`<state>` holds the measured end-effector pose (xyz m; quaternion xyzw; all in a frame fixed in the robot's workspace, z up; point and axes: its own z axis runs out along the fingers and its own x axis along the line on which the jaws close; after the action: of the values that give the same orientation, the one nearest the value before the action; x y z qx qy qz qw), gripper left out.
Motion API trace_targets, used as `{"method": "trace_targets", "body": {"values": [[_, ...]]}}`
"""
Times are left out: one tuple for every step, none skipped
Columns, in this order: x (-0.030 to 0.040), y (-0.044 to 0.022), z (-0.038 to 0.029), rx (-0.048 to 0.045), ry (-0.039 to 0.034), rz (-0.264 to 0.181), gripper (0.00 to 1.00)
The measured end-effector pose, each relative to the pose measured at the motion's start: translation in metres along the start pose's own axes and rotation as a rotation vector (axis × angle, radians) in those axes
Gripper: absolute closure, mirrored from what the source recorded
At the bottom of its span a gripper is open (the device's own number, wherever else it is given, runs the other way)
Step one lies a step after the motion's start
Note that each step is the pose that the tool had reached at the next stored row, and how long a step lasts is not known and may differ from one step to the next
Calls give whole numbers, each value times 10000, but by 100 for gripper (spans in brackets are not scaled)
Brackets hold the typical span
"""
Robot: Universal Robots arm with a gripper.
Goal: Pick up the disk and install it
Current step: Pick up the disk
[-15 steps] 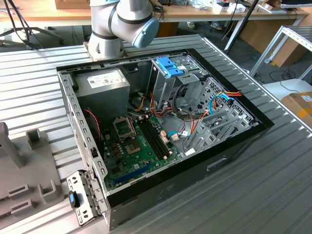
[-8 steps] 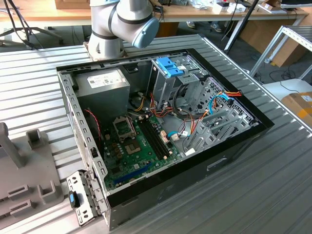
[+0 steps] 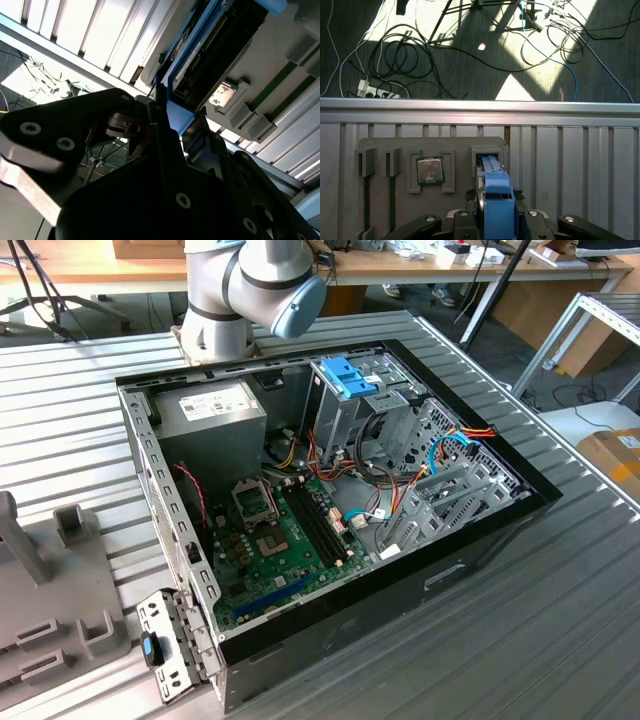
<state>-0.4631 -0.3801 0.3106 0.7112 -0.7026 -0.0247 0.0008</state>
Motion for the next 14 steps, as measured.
{"method": "trace_targets", "body": {"values": [[-1,1,-28,-1,0,1,63],[-2,2,-65,-2,1,0,63],[-3,3,-90,-2,1,0,63],[-4,4,-117,-2,1,0,63],[-5,5,-137,-2,0,0,63],[-7,6,-183,-2,1,0,63],[-9,9,-241,-3,1,1,63],[-12,11,-326,-1,0,0,63],[-13,13,-372,-2,0,0,63],[-14,14,-409,-2,1,0,63],[-16,16,-457,-2,1,0,63],[-17,17,-493,-2,1,0,63],[-19,19,-543,-2,1,0,63],[-20,20,-581,-2,1,0,63]]}}
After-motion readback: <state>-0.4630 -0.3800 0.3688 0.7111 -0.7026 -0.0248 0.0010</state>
